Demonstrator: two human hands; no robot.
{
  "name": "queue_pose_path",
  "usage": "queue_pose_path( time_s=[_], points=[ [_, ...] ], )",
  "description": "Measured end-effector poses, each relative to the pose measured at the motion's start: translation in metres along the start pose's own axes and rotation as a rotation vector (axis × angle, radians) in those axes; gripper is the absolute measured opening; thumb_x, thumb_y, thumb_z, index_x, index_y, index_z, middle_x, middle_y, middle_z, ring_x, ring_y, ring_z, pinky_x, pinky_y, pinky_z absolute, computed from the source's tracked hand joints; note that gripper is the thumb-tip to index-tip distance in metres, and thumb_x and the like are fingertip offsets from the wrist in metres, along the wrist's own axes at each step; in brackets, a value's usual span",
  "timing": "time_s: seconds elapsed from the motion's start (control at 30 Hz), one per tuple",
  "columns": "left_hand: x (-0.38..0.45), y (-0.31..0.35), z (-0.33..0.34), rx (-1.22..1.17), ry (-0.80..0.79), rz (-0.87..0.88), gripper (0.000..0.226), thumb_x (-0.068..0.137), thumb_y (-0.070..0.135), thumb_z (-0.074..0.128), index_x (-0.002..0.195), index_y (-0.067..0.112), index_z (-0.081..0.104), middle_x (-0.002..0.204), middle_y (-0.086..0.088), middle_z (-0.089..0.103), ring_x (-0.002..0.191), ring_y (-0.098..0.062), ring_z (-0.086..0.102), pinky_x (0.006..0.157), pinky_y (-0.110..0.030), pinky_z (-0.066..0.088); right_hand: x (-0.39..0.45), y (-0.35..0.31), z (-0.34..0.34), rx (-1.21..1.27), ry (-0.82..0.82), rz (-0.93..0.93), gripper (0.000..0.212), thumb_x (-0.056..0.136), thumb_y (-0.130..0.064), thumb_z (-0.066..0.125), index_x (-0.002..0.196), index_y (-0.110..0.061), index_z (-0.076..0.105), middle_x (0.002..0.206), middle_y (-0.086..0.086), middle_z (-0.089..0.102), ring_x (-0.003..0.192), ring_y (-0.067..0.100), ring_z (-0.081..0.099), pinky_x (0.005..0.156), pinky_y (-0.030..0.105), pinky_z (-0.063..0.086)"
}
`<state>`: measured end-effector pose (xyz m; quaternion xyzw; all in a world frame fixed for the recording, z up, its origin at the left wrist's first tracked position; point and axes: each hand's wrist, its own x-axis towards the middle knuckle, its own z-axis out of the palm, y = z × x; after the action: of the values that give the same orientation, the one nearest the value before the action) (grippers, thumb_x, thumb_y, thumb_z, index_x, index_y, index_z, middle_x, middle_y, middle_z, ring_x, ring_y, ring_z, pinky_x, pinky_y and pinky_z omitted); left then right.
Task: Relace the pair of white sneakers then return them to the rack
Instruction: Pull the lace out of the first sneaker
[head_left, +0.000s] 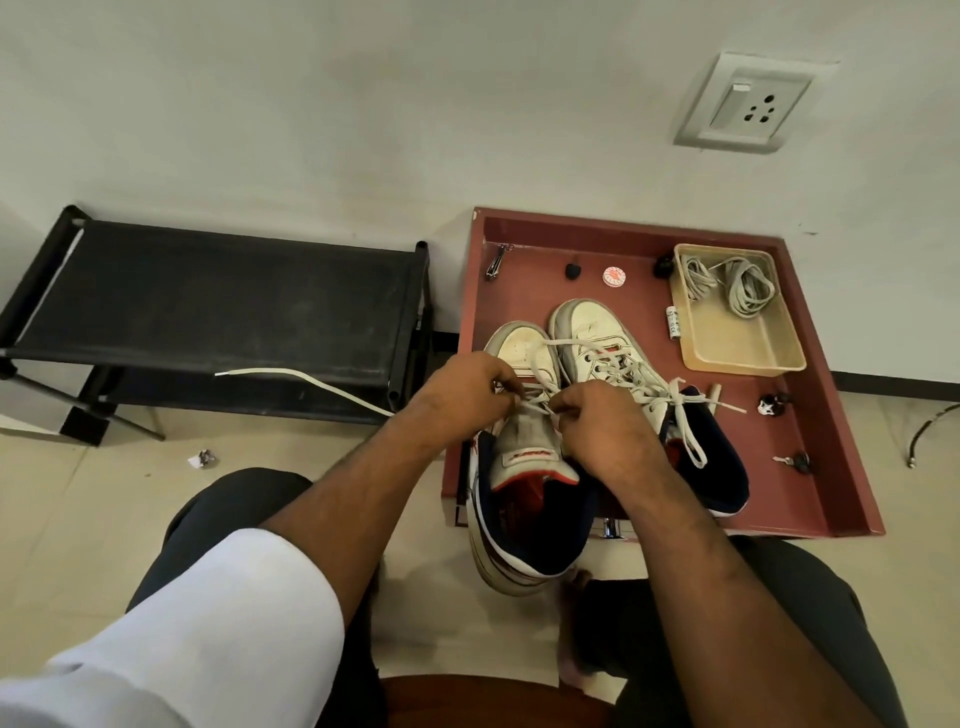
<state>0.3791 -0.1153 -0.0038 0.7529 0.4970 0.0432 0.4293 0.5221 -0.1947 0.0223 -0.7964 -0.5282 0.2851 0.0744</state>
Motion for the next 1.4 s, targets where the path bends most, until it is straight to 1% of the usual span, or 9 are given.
queue_pose_path(
  time_s=[0.17, 0.4, 0.53, 0.73, 0.8, 0.9, 1.1, 1.27, 1.4],
  points=[
    [0.003, -0.002, 0.004, 0.008, 0.010, -0.002, 0.016, 0.085, 0.028, 0.076, 0.098, 0.019, 0.072, 0.089, 0.010, 0.061, 0.085, -0.006, 0.059, 0.084, -0.033, 0.055, 0.003, 0.002, 0.000, 0.056, -0.017, 0.021, 0.030, 0.095, -0.011, 0.055, 0.121, -0.017, 0.068, 0.116, 0.007, 0.069, 0.102, 0.021, 0.064, 0.093, 0.032, 0.051],
    [0.014, 0.009, 0.005, 0.206, -0.028, 0.077, 0.017, 0.082, 0.028, 0.078, 0.094, 0.018, 0.074, 0.093, 0.002, 0.068, 0.085, -0.013, 0.063, 0.073, -0.028, 0.054, 0.005, 0.008, 0.002, 0.139, 0.000, 0.039, 0.027, 0.093, -0.012, 0.059, 0.119, -0.016, 0.069, 0.115, 0.005, 0.070, 0.092, 0.015, 0.061, 0.087, 0.026, 0.050],
    [0.012, 0.010, 0.000, 0.292, -0.016, 0.088, 0.012, 0.086, 0.024, 0.072, 0.094, 0.017, 0.074, 0.093, 0.000, 0.069, 0.084, -0.015, 0.064, 0.078, -0.033, 0.057, 0.007, 0.014, 0.004, 0.210, 0.009, 0.071, 0.026, 0.093, -0.010, 0.059, 0.116, -0.016, 0.071, 0.115, 0.003, 0.070, 0.093, 0.015, 0.063, 0.079, 0.021, 0.045],
    [-0.001, -0.004, -0.016, 0.075, 0.179, 0.017, 0.010, 0.082, 0.025, 0.074, 0.091, 0.021, 0.071, 0.079, 0.009, 0.062, 0.072, -0.008, 0.060, 0.065, -0.026, 0.052, 0.010, 0.017, 0.005, 0.252, -0.017, 0.089, 0.026, 0.094, -0.008, 0.058, 0.114, -0.017, 0.071, 0.109, 0.002, 0.071, 0.076, 0.008, 0.060, 0.057, 0.013, 0.039],
    [-0.002, 0.001, -0.012, 0.019, 0.084, 0.064, 0.017, 0.082, 0.032, 0.076, 0.099, 0.028, 0.071, 0.076, 0.015, 0.057, 0.070, -0.004, 0.055, 0.061, -0.020, 0.044, 0.010, 0.016, 0.004, 0.242, -0.019, 0.082, 0.027, 0.094, -0.008, 0.057, 0.115, -0.017, 0.071, 0.109, 0.003, 0.071, 0.079, 0.010, 0.060, 0.065, 0.018, 0.042],
    [0.003, 0.012, 0.001, 0.125, -0.042, 0.096, 0.019, 0.086, 0.025, 0.073, 0.104, 0.029, 0.075, 0.094, 0.014, 0.068, 0.088, -0.005, 0.061, 0.074, -0.022, 0.051, 0.009, 0.016, 0.004, 0.238, -0.019, 0.067, 0.027, 0.093, -0.008, 0.058, 0.114, -0.016, 0.072, 0.108, 0.004, 0.072, 0.083, 0.012, 0.061, 0.068, 0.018, 0.042],
    [0.006, 0.015, 0.001, 0.316, -0.033, 0.079, 0.018, 0.090, 0.022, 0.065, 0.106, 0.023, 0.074, 0.096, 0.008, 0.068, 0.085, -0.011, 0.061, 0.080, -0.031, 0.054, 0.011, 0.017, 0.004, 0.267, -0.028, 0.077, 0.027, 0.092, -0.009, 0.059, 0.114, -0.018, 0.072, 0.108, 0.002, 0.072, 0.082, 0.013, 0.064, 0.061, 0.017, 0.044],
    [-0.007, -0.002, -0.026, 0.237, 0.158, -0.044, 0.009, 0.085, 0.024, 0.069, 0.080, 0.019, 0.065, 0.078, 0.002, 0.065, 0.071, -0.014, 0.064, 0.074, -0.039, 0.060, 0.012, 0.016, 0.004, 0.286, -0.045, 0.079, 0.027, 0.093, -0.009, 0.059, 0.114, -0.017, 0.071, 0.115, 0.002, 0.070, 0.089, 0.012, 0.062, 0.071, 0.020, 0.044],
    [-0.013, -0.002, -0.031, 0.150, 0.177, 0.022, 0.014, 0.085, 0.035, 0.071, 0.092, 0.023, 0.071, 0.093, 0.007, 0.064, 0.080, -0.006, 0.060, 0.074, -0.029, 0.054, 0.012, 0.015, 0.003, 0.257, -0.056, 0.059, 0.027, 0.093, -0.009, 0.058, 0.115, -0.016, 0.071, 0.115, 0.002, 0.070, 0.088, 0.010, 0.060, 0.075, 0.020, 0.043]
  ],
)
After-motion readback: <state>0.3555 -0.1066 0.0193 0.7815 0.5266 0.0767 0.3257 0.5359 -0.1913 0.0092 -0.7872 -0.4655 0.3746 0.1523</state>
